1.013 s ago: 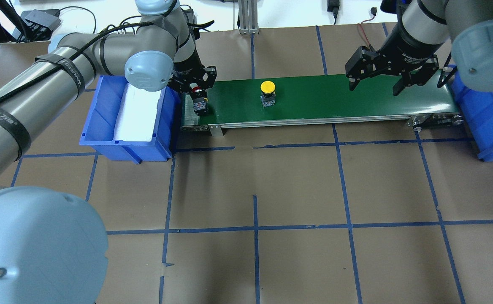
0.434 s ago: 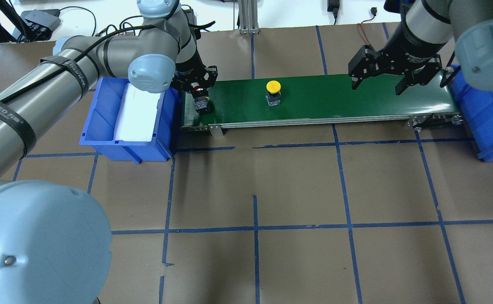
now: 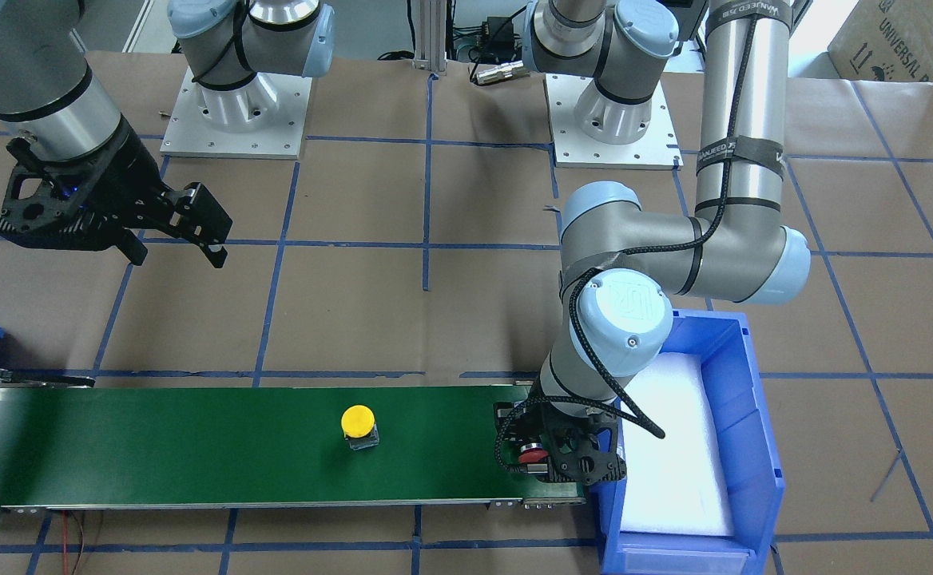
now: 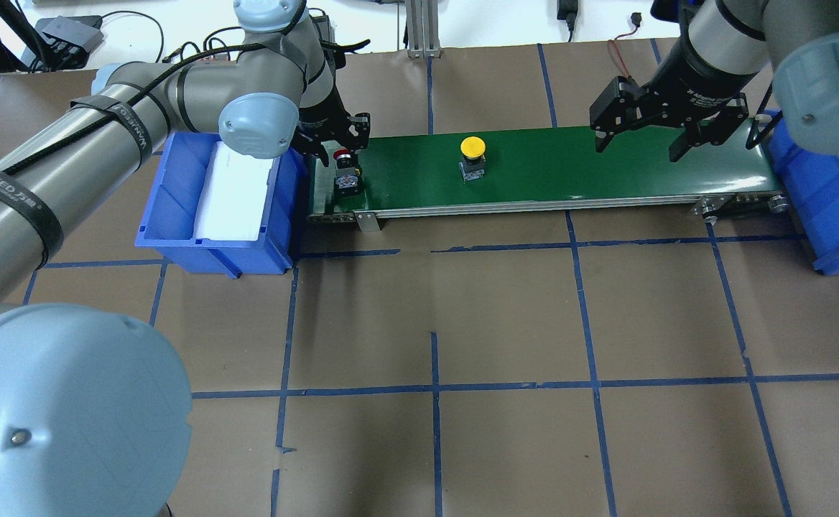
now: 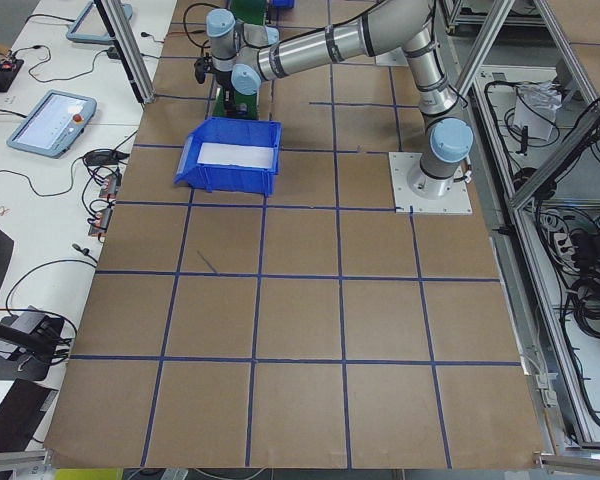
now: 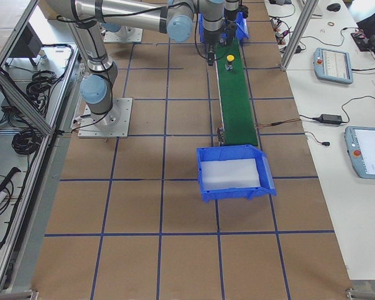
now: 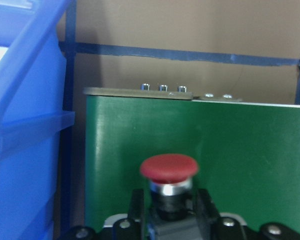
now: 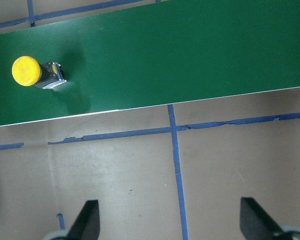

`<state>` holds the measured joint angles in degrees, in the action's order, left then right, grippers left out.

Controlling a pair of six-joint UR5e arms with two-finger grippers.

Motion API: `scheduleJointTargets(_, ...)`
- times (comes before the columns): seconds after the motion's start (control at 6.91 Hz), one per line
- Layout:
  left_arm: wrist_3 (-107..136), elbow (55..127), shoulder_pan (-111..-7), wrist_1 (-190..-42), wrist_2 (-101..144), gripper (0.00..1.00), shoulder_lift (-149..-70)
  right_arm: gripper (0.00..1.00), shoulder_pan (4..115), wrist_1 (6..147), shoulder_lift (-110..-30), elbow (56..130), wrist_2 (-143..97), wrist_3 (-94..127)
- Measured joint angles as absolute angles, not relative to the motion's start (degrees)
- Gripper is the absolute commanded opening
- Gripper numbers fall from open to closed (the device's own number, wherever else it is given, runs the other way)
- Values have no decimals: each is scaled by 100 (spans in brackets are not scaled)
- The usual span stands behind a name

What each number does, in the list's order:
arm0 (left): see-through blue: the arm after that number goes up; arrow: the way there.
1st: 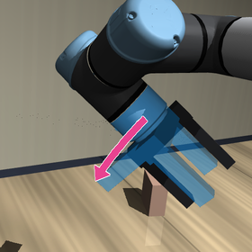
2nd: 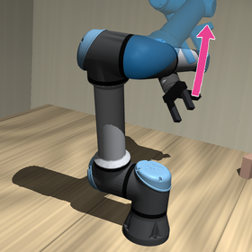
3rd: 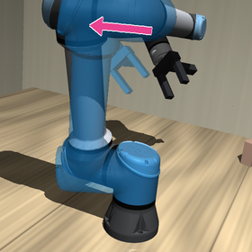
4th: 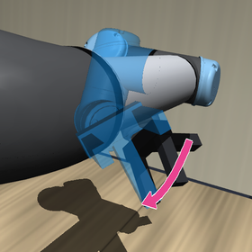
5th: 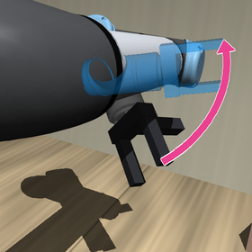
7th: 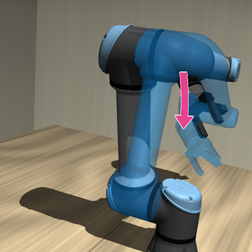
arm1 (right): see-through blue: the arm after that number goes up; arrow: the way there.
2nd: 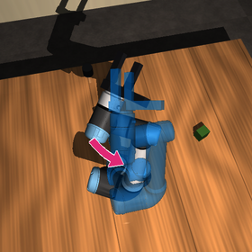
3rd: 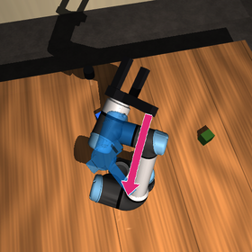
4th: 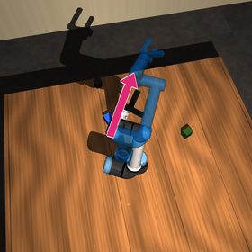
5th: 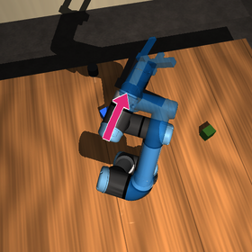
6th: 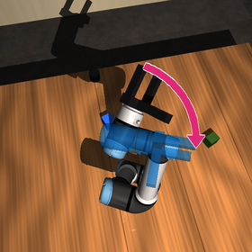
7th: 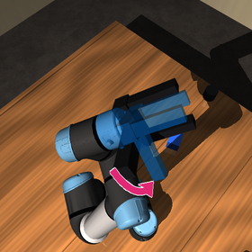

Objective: Transport two buttons from left to right
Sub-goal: 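Withdraw the left gripper while the right gripper reaches toward the yellow button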

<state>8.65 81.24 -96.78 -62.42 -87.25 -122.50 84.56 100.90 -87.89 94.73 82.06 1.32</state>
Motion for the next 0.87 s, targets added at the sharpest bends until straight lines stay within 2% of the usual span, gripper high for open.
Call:
scheduleJointTargets(0.29,831,8035,-9620,-6378,-8725,100,-12012,100,8462,10090,-8789,9474,8195,132)
scheduleJointTargets(0.87,697,8141,-9227,-8538,-8805,100,-10357,100,8531,10157,-8722,9279,8115,219)
